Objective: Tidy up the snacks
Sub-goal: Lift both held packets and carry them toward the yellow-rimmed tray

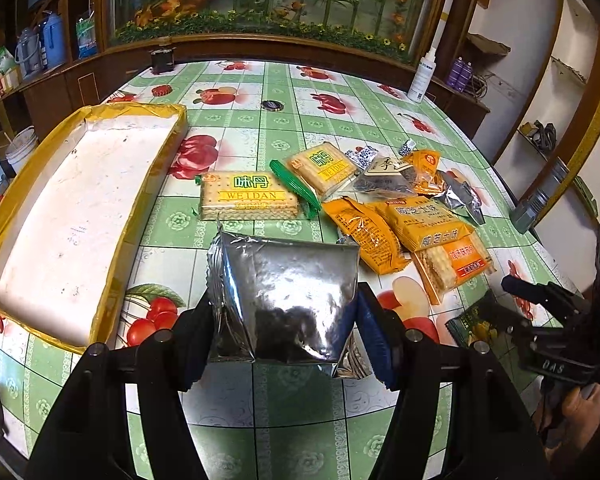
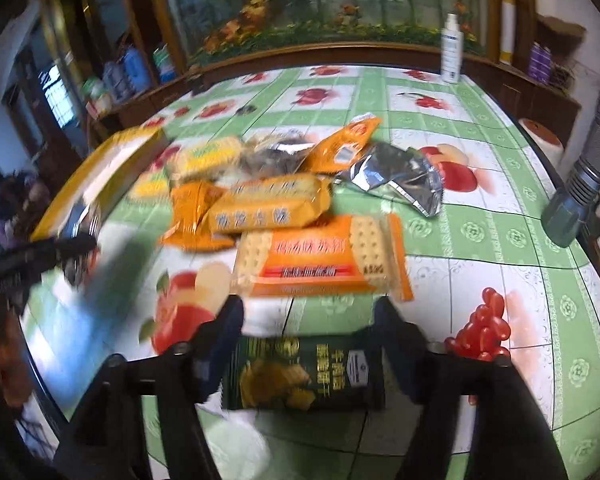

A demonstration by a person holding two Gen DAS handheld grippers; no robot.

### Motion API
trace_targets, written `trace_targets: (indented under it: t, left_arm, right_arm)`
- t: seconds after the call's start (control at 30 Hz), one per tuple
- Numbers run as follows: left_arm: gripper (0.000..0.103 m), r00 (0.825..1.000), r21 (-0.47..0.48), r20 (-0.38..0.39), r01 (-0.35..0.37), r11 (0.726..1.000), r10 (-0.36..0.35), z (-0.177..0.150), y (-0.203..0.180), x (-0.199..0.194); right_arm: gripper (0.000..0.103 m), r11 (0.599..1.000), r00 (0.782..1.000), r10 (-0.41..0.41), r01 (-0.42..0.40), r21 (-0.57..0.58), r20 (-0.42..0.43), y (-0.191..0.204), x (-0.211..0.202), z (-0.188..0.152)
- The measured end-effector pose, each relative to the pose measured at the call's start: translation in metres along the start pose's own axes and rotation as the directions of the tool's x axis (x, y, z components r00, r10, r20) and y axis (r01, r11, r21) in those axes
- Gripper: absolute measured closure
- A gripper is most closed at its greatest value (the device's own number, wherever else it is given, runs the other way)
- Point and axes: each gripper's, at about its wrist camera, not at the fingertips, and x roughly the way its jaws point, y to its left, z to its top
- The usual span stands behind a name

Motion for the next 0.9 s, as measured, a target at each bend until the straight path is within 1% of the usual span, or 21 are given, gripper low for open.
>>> trace_targets:
  t: [0.1, 0.13, 0.17, 0.23, 0.27, 0.33, 0.37, 0.4, 0.43, 0.47, 0.5, 0.53, 0.6, 0.63, 0.67, 0.7, 0.73, 0.77, 0.8, 0.83, 0.9]
  left_arm:
    - [0.039, 1.0, 0.003, -0.008, 0.008, 1.0, -0.008, -0.001, -0.002, 0.001]
    - [0.039, 1.0, 0.0, -0.008, 0.01, 1.0, -0.01, -0.001, -0.001, 0.0]
    - [0.039, 1.0, -0.002, -0.008, 0.012, 1.0, -0.012, -0.001, -0.001, 0.0]
    - [0.039, 1.0, -0.006, -0.005, 0.013, 1.0, -0.013, -0.001, 0.001, -0.002]
    - [0.039, 1.0, -0.006, -0.003, 0.012, 1.0, -0.012, 0.0, 0.002, -0.003]
    - [0.039, 1.0, -0.01, -0.002, 0.009, 1.0, -0.009, 0.0, 0.003, -0.003]
    - [0.039, 1.0, -0.013, -0.004, 0.01, 1.0, -0.01, 0.0, 0.003, -0.002]
    - [0.039, 1.0, -0.014, -0.008, 0.013, 1.0, -0.014, 0.001, 0.003, -0.001]
    - [0.039, 1.0, -0.015, -0.013, 0.018, 1.0, -0.018, 0.0, 0.003, 0.0]
    - [0.039, 1.0, -0.015, -0.016, 0.02, 1.0, -0.02, 0.0, 0.002, 0.0]
    - [0.039, 1.0, -0.014, -0.019, 0.021, 1.0, -0.021, -0.001, 0.002, 0.0]
    - [0.039, 1.0, -0.012, -0.022, 0.021, 1.0, -0.021, -0.001, 0.001, -0.001]
    - [0.039, 1.0, -0.013, -0.022, 0.018, 1.0, -0.018, -0.002, 0.002, -0.002]
    - [0.039, 1.0, -0.017, -0.021, 0.017, 1.0, -0.017, -0.002, 0.004, -0.003]
    - [0.039, 1.0, -0.021, -0.021, 0.016, 1.0, -0.017, -0.002, 0.005, -0.003]
    - [0.039, 1.0, -0.025, -0.019, 0.015, 1.0, -0.016, -0.001, 0.006, -0.003]
    - [0.039, 1.0, -0.028, -0.017, 0.014, 0.999, -0.015, -0.001, 0.007, -0.004]
    - [0.039, 1.0, -0.031, -0.015, 0.014, 0.999, -0.014, -0.001, 0.008, -0.004]
    - [0.039, 1.0, -0.032, -0.013, 0.014, 0.999, -0.015, 0.0, 0.009, -0.005]
    - [0.039, 1.0, -0.032, -0.01, 0.014, 0.999, -0.014, 0.0, 0.009, -0.006]
    - [0.039, 1.0, -0.031, -0.004, 0.014, 0.999, -0.014, 0.001, 0.009, -0.007]
  right_arm:
    - [0.028, 0.995, 0.996, 0.087, -0.087, -0.043, -0.004, -0.002, 0.001, -0.005]
    - [0.026, 0.993, 0.995, 0.103, -0.104, -0.063, -0.014, -0.003, 0.002, -0.006]
    - [0.024, 0.989, 0.992, 0.114, -0.119, -0.092, -0.052, -0.003, 0.006, -0.007]
    - [0.022, 0.986, 0.987, 0.095, -0.111, -0.122, -0.13, -0.005, 0.013, -0.013]
    - [0.022, 0.982, 0.982, 0.108, -0.129, -0.135, -0.153, -0.004, 0.012, -0.016]
    - [0.023, 0.959, 0.962, 0.183, -0.22, -0.18, -0.202, 0.006, 0.001, -0.023]
    - [0.023, 0.946, 0.961, 0.189, -0.234, -0.225, -0.202, 0.013, -0.005, -0.025]
    - [0.023, 0.932, 0.968, 0.173, -0.221, -0.288, -0.184, 0.021, -0.011, -0.026]
    - [0.019, 0.916, 0.977, 0.14, -0.19, -0.353, -0.162, 0.029, -0.015, -0.027]
    - [0.016, 0.898, 0.98, 0.121, -0.175, -0.403, -0.156, 0.036, -0.015, -0.028]
    - [0.016, 0.878, 0.977, 0.119, -0.185, -0.441, -0.175, 0.041, -0.011, -0.03]
    - [0.016, 0.863, 0.972, 0.126, -0.206, -0.462, -0.197, 0.044, -0.006, -0.031]
    - [0.016, 0.833, 0.953, 0.161, -0.271, -0.482, -0.257, 0.048, 0.003, -0.037]
    - [0.014, 0.818, 0.948, 0.16, -0.283, -0.501, -0.274, 0.05, 0.008, -0.039]
    - [0.013, 0.812, 0.952, 0.166, -0.281, -0.511, -0.259, 0.05, 0.009, -0.04]
    - [0.012, 0.821, 0.949, 0.174, -0.287, -0.493, -0.262, 0.048, 0.01, -0.038]
    - [0.015, 0.83, 0.954, 0.162, -0.27, -0.488, -0.253, 0.049, 0.011, -0.037]
    - [0.024, 0.834, 0.955, 0.158, -0.265, -0.484, -0.251, 0.05, 0.011, -0.035]
    - [0.035, 0.841, 0.956, 0.162, -0.263, -0.473, -0.243, 0.05, 0.01, -0.032]
    - [0.057, 0.858, 0.962, 0.154, -0.243, -0.452, -0.225, 0.047, 0.008, -0.027]
    - [0.057, 0.885, 0.97, 0.131, -0.207, -0.417, -0.203, 0.048, 0.01, -0.023]
